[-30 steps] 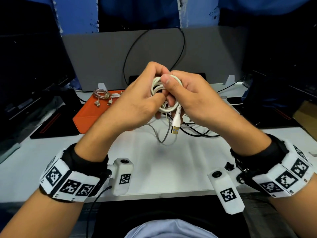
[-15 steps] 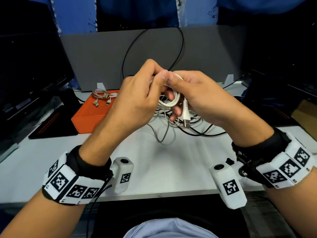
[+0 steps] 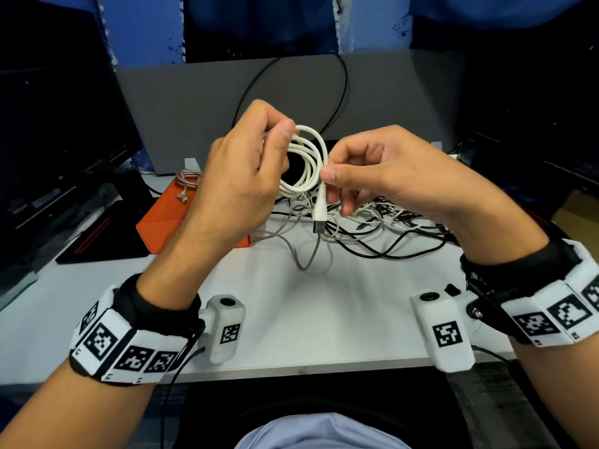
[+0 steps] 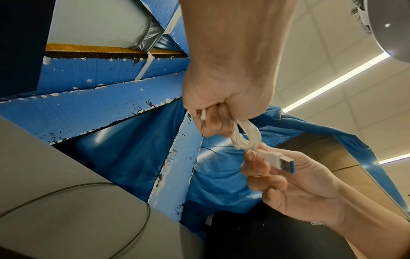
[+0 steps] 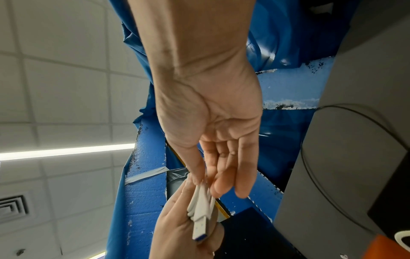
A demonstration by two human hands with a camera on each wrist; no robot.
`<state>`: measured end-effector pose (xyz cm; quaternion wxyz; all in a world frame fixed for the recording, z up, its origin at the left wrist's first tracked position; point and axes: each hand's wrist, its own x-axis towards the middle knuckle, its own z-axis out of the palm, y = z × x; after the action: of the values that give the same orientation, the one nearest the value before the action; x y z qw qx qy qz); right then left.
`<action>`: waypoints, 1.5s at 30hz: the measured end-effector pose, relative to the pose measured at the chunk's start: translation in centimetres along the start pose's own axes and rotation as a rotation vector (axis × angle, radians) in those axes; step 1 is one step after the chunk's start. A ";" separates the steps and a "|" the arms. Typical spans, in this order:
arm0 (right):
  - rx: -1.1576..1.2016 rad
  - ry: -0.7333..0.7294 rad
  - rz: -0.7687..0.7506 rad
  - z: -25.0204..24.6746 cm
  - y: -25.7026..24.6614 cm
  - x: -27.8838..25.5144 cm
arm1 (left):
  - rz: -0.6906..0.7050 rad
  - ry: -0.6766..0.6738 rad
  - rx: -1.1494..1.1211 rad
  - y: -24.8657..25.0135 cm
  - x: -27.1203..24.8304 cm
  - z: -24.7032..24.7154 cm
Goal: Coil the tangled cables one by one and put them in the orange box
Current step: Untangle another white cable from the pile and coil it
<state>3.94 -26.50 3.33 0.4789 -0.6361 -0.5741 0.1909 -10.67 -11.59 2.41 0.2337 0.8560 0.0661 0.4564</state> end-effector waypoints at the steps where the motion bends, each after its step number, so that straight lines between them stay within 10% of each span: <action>1: 0.000 -0.017 0.003 0.0 -0.1 -0.1 | -0.004 0.003 -0.007 0.0 0.0 0.0; 12: 0.303 0.291 -0.039 1.5 0.5 1.1 | -0.087 -0.078 -0.330 0.1 0.1 0.6; 30: 0.983 -0.204 0.120 4.1 0.0 0.9 | 0.022 0.084 -0.185 0.7 0.1 0.2; 39: 0.493 -0.043 0.071 4.5 -0.1 0.7 | 0.035 0.108 -0.067 0.3 0.1 0.1; 45: 0.301 -0.239 -0.030 2.0 -0.9 -0.4 | -0.074 0.149 -0.242 -1.1 1.3 0.0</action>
<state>1.80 -26.15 3.03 0.4998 -0.5217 -0.6012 0.3415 -9.87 -10.22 2.86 0.3465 0.7823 0.0592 0.5142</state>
